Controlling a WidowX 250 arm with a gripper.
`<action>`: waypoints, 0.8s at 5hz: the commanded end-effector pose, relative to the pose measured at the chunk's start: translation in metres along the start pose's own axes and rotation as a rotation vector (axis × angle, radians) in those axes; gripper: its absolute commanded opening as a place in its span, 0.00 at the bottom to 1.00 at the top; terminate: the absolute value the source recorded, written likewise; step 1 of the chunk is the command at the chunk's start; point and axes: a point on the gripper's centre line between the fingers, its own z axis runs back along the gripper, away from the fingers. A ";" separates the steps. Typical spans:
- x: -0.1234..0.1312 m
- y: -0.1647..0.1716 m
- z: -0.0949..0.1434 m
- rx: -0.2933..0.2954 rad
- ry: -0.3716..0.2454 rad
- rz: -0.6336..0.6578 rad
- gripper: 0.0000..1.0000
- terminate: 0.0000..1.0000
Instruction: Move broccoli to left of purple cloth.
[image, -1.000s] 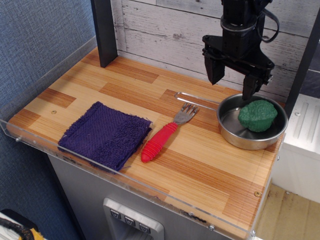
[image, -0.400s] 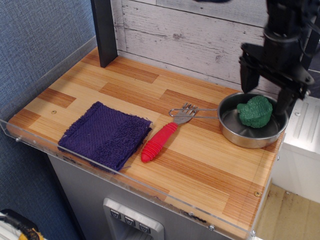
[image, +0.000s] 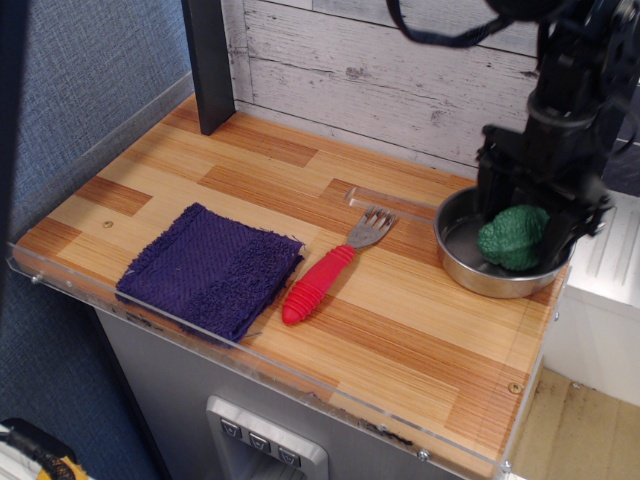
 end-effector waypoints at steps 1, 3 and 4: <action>-0.009 0.018 -0.013 0.053 0.044 0.019 1.00 0.00; -0.005 0.023 0.032 0.001 -0.094 0.052 0.00 0.00; -0.011 0.025 0.070 -0.051 -0.205 0.086 0.00 0.00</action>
